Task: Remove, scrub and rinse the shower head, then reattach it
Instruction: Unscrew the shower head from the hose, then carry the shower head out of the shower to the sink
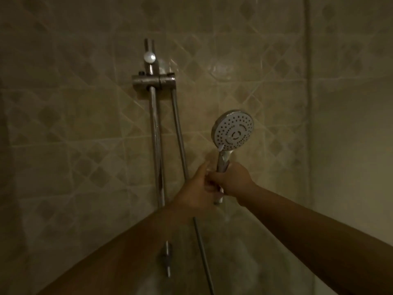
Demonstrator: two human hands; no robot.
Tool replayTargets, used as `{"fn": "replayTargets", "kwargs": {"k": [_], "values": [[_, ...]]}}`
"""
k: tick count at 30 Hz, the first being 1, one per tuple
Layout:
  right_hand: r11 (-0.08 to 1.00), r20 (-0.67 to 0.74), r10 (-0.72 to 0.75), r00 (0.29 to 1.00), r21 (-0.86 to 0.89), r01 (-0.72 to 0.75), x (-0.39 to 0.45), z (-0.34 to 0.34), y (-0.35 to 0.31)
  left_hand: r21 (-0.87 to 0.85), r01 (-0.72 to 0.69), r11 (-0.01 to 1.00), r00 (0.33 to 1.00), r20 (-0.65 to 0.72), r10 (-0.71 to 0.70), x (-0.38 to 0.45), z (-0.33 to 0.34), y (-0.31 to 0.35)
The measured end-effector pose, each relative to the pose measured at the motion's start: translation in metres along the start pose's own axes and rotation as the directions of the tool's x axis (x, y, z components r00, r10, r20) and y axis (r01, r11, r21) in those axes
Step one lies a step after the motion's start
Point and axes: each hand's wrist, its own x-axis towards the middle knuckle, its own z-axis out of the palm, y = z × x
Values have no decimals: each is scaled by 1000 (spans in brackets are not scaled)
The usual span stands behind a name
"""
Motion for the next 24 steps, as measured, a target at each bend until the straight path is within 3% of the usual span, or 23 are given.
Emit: {"fn": "replayTargets", "kwargs": {"k": [1,2,5,9,12,16,19,24], "values": [[999,0,36,999,4,-36,-8,-1,16,-87,50,995,999,10,-50,-5,13,-14],[997,0,81,997,14,-81,-18,-3,32,-61,79,995,997,-15,-80,-10,24,-28],[974,17,214,977,75,-214,-47,-8,74,239,79,968,997,-35,-72,-24,62,-68],[941,4,320,947,115,-319,-90,-24,124,260,172,950,984,4,-180,-36,113,-106],[935,46,355,934,-19,-354,-128,-42,158,211,175,962,969,136,-206,-59,145,-134],[919,68,393,917,-9,-393,-186,-68,199,94,197,976,909,354,-218,-90,181,-174],[889,-59,453,889,97,-447,-233,-84,224,101,197,975,826,519,-220,-111,208,-192],[833,-289,552,782,215,-509,-309,-88,247,127,178,976,711,668,-217,-141,252,-208]]}}
